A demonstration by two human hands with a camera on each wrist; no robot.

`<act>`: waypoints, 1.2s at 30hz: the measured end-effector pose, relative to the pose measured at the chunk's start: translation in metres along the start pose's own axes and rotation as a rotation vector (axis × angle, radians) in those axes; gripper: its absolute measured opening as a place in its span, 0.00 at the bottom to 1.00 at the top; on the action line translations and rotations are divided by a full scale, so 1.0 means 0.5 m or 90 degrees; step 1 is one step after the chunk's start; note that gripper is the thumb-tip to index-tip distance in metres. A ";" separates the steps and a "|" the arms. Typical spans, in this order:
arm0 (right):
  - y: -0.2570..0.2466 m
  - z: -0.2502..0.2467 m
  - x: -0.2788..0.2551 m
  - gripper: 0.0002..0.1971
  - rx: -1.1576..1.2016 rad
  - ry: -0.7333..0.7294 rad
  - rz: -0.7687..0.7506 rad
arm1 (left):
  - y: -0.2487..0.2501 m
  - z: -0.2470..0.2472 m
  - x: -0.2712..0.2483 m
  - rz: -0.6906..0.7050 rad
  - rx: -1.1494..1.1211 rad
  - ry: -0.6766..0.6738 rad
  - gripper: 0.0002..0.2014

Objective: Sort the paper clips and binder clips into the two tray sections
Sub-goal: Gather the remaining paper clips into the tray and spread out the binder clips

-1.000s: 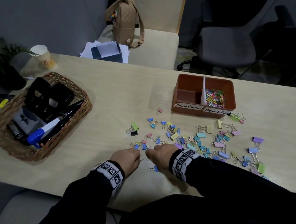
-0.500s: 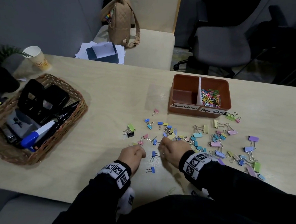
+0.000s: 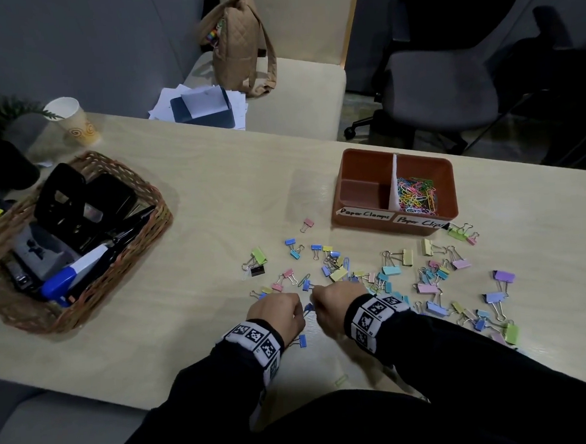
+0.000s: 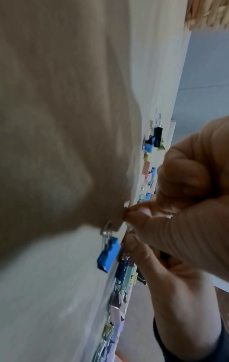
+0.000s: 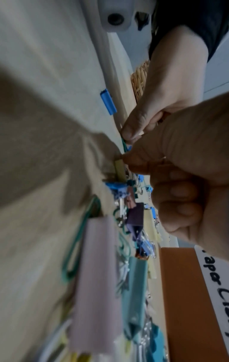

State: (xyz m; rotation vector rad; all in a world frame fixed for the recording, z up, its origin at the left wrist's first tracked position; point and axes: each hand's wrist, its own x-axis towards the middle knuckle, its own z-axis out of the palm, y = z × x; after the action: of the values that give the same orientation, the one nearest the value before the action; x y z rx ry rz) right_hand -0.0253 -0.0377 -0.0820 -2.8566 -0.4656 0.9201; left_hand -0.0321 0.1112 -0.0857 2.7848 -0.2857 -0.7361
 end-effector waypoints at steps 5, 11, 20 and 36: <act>0.009 0.001 -0.009 0.10 0.149 0.060 0.088 | -0.003 0.002 0.008 -0.008 -0.023 -0.014 0.08; 0.041 -0.038 -0.014 0.09 0.184 0.110 0.178 | -0.002 0.001 0.019 0.037 -0.007 0.001 0.15; 0.002 -0.072 0.075 0.13 0.004 -0.032 0.005 | -0.004 -0.003 0.022 0.030 0.042 -0.065 0.08; 0.021 -0.049 0.011 0.10 0.316 0.102 0.077 | -0.025 -0.028 0.047 -0.112 -0.359 0.051 0.04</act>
State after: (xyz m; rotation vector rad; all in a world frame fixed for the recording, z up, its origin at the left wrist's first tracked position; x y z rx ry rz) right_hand -0.0041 -0.0458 -0.0671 -2.4905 -0.0351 0.6937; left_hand -0.0034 0.1197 -0.0881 2.3063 0.1652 -0.6205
